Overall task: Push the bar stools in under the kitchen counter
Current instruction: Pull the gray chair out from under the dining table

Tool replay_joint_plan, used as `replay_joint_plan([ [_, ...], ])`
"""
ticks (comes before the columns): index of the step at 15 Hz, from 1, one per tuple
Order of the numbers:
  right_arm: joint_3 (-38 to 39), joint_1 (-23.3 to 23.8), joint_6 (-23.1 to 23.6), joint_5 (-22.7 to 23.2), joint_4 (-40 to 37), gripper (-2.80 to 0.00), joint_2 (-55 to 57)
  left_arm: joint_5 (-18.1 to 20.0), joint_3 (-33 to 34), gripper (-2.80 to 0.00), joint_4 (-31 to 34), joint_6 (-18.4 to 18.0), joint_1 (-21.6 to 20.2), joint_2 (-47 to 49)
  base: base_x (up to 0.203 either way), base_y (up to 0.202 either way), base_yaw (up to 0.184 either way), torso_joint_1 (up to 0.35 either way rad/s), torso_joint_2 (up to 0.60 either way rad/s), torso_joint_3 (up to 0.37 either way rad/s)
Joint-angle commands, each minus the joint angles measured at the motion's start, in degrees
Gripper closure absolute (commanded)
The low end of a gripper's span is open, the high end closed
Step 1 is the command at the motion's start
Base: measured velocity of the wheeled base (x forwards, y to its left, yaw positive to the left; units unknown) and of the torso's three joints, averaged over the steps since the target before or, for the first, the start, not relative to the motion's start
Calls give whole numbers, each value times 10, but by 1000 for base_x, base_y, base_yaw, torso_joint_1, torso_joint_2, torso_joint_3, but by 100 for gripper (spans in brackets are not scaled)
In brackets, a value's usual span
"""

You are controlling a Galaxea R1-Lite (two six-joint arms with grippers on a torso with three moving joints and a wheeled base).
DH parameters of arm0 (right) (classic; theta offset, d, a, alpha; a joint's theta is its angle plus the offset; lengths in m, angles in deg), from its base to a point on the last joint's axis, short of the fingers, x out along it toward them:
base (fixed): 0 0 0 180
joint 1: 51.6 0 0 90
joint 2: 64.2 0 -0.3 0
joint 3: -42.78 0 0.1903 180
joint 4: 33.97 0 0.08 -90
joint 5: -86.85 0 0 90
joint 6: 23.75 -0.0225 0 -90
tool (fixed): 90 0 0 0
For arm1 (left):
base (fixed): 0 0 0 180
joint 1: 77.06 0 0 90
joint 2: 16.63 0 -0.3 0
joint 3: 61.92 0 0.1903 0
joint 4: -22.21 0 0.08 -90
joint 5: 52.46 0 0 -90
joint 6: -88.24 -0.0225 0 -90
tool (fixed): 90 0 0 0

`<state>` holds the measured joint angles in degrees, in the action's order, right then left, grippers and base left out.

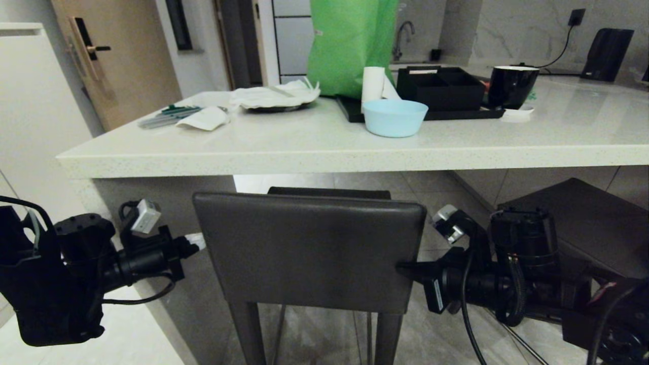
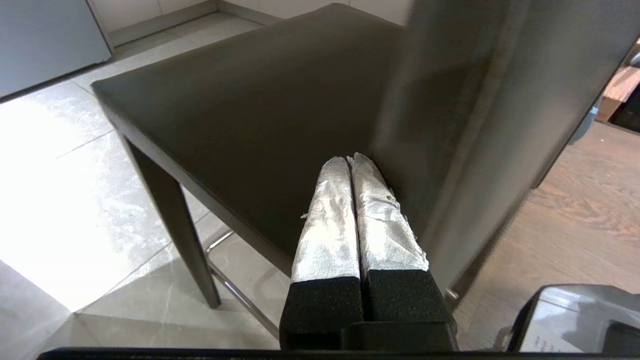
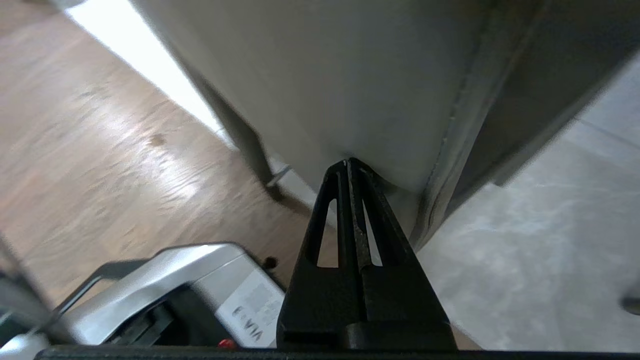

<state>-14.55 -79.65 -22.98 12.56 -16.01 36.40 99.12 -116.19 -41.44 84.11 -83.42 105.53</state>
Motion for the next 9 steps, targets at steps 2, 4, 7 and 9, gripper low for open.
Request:
replay_joint_plan([
  [2,-9,-5,0,-4,15,0,4,4,5,0,-6,2,-7,-17,0,0,0,0,0,0],
  [4,-3,-10,-1,-4,15,0,-9,7,14,0,-6,0,-16,-18,0,0,0,0,0,0],
  [7,5,-11,-3,-1,16,0,-21,-1,17,0,-6,5,-22,-23,0,0,0,0,0,0],
  [9,21,-11,-21,3,42,0,-52,2,18,0,-6,7,-56,-33,0,0,0,0,0,0],
])
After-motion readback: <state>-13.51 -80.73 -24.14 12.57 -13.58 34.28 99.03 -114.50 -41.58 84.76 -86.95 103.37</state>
